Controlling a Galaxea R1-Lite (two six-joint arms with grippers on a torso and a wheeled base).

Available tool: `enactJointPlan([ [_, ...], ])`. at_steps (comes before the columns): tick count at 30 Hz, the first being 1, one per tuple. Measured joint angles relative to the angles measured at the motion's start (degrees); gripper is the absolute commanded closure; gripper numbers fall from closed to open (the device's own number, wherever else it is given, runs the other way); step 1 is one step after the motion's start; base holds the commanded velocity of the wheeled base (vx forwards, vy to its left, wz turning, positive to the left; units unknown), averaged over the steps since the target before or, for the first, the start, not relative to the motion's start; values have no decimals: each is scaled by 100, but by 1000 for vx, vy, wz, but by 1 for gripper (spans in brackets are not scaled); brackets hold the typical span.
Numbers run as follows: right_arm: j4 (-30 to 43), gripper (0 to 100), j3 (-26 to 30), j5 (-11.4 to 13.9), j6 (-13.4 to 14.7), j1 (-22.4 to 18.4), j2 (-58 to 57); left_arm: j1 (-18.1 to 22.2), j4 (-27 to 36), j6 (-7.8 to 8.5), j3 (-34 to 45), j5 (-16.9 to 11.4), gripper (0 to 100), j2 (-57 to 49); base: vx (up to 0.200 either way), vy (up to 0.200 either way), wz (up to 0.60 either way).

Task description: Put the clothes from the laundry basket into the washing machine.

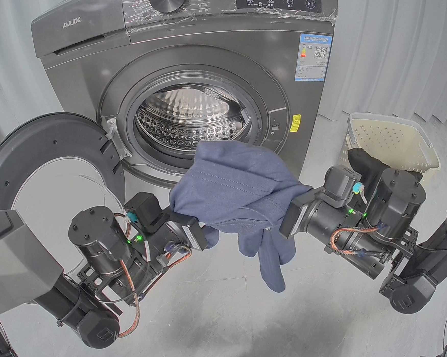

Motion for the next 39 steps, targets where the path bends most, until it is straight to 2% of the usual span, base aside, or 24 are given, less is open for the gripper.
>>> enactJointPlan([
  [4,-33,100,-267,16,-2,63,10,-24,-2,27,293,-57,100,-6,0,0,0],
  [12,-44,100,-449,24,-9,218,6,-33,-11,35,502,-74,100,160,0,0,0],
  [13,-41,100,-457,27,-9,223,4,-33,-13,38,518,-74,0,179,0,0,0],
  [25,-4,100,-672,32,-24,196,-18,-184,-21,46,1045,-123,0,254,0,0,0],
  [30,35,100,-895,32,-44,166,45,-433,-16,101,1574,-340,0,140,0,0,0],
  [34,29,100,-1039,33,-52,155,146,-631,-18,145,1927,-651,0,-41,0,0,0],
  [39,29,100,-1083,33,-55,163,222,-694,-18,141,1858,-685,0,-224,0,0,0],
])
